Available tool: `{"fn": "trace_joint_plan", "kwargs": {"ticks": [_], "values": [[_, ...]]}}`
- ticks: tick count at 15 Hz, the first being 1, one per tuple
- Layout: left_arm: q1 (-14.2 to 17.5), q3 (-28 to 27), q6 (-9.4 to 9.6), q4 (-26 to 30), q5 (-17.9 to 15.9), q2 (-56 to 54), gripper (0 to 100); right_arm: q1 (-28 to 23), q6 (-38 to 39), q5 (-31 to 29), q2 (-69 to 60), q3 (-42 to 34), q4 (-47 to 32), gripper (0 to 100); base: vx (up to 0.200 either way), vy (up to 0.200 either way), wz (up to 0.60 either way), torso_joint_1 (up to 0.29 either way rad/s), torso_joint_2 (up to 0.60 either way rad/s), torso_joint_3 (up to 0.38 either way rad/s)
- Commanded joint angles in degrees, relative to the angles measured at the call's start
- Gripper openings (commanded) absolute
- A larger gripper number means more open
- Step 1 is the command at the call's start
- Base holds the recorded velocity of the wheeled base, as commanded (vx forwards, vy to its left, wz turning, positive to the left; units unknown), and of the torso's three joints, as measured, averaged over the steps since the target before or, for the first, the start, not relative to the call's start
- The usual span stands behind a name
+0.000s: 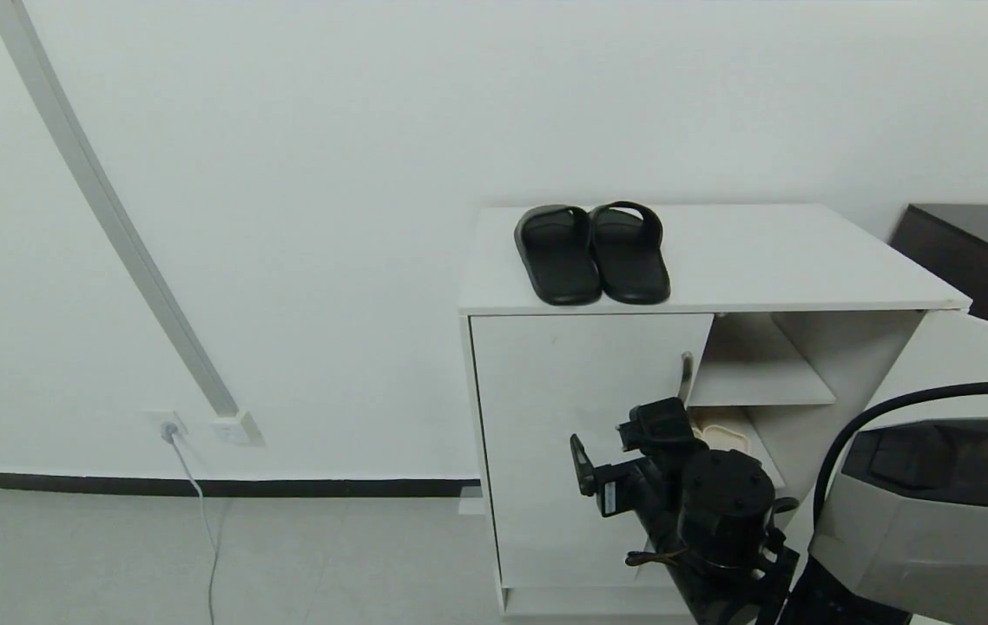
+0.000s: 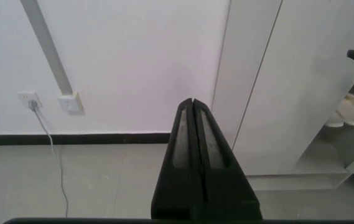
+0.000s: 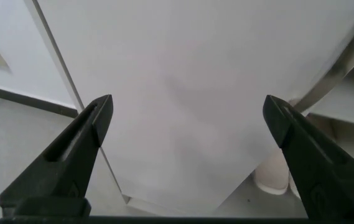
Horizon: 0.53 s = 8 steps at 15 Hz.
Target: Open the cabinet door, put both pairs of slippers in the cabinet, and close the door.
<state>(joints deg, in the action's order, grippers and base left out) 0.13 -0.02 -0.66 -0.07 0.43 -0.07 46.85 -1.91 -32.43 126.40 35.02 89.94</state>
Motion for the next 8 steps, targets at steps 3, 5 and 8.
{"fn": "trace_joint_plan", "kwargs": {"ticks": [3,5,8], "values": [[0.0,0.0,-0.04,0.0,0.0,0.1,0,0.0,0.0,0.0,0.1,-0.2,0.1,100,0.000,0.000,0.00,0.209,-0.52,-0.310],[0.0,-0.1,-0.04,0.0,0.0,0.1,0,0.0,0.0,0.0,0.0,-0.7,0.1,100,0.000,0.000,0.00,0.229,-0.55,-0.320],[0.0,0.0,-0.04,0.0,0.0,0.1,0,0.1,0.0,0.0,-0.1,-0.7,0.1,100,0.000,0.000,0.00,0.246,-0.57,-0.330]]}}
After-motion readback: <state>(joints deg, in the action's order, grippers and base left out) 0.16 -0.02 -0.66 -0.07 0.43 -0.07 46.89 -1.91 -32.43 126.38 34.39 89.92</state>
